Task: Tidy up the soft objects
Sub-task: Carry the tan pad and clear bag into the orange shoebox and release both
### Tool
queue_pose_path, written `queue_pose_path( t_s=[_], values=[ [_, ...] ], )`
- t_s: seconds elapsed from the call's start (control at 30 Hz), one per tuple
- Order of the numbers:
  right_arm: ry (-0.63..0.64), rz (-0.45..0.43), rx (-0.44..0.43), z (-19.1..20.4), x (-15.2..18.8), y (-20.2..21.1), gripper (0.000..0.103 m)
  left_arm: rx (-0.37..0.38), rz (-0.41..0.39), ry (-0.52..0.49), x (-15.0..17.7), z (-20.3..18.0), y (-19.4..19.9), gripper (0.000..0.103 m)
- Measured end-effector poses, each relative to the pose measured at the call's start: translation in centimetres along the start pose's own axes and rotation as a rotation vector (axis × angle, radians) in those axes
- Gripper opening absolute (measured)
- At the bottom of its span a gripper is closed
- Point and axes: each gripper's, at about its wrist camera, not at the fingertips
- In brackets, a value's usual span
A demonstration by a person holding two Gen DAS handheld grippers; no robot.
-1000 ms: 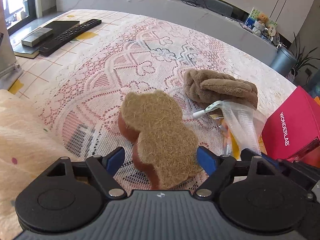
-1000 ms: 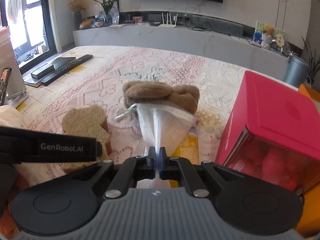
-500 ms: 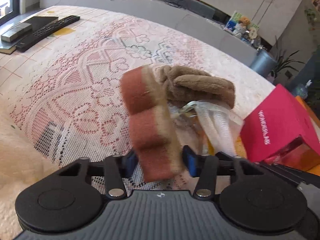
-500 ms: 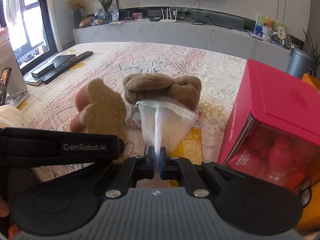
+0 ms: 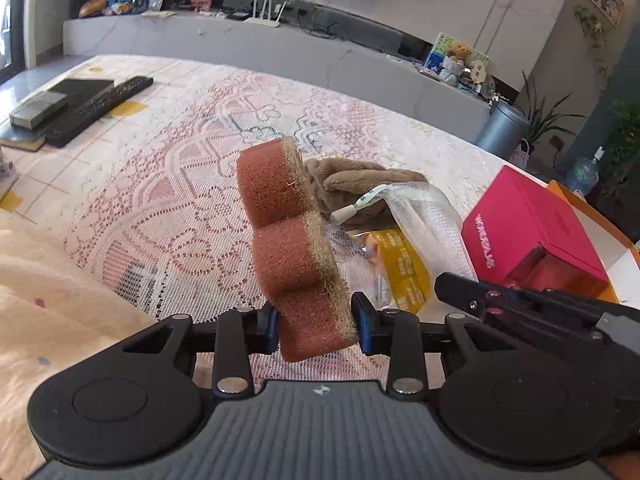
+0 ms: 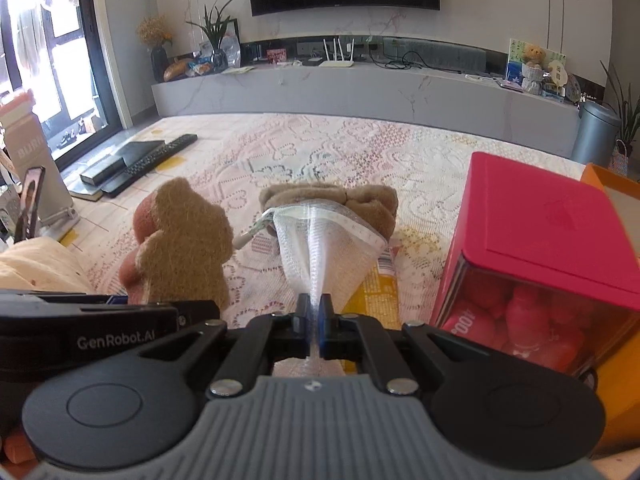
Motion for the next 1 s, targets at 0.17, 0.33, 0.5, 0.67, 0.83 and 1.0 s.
queue_pose_path(
  t_s=[0.17, 0.33, 0.5, 0.67, 0.83, 1.0],
  values=[
    [-0.016, -0.049, -0.023, 0.0, -0.1, 3.5, 0.0, 0.003, -0.061, -0.036, -0.1, -1.0, 2.5, 0.041],
    [-0.048, -0.094, -0.017, -0.5, 0.0, 6.9, 0.001, -0.005, -0.124, -0.096, 0.0, -2.5, 4.5, 0.041],
    [-0.064, -0.15, 0.014, -1.6, 0.1, 10.2, 0.001, 0.015, -0.191, -0.151, -0.4, -4.1, 6.3, 0.041],
    [-0.096, -0.189, 0.055, -3.6, -0.1, 12.7, 0.001, 0.055, -0.233, -0.211, -1.2, -6.0, 7.5, 0.041],
    [-0.108, -0.216, 0.113, -6.3, -0.6, 15.2, 0.001, 0.151, -0.243, -0.282, -2.3, -9.4, 7.5, 0.041],
    [-0.13, -0.236, 0.17, -9.9, -1.6, 17.9, 0.001, 0.279, -0.238, -0.334, -4.0, -13.5, 6.8, 0.041]
  ],
)
Point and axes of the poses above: each gripper's, at about its wrist camera, not at the fingertips, and y roughly against the way its jaws point, z to its left, x to its underside, and after that the axes turned 11 degrees about -y, right-handed
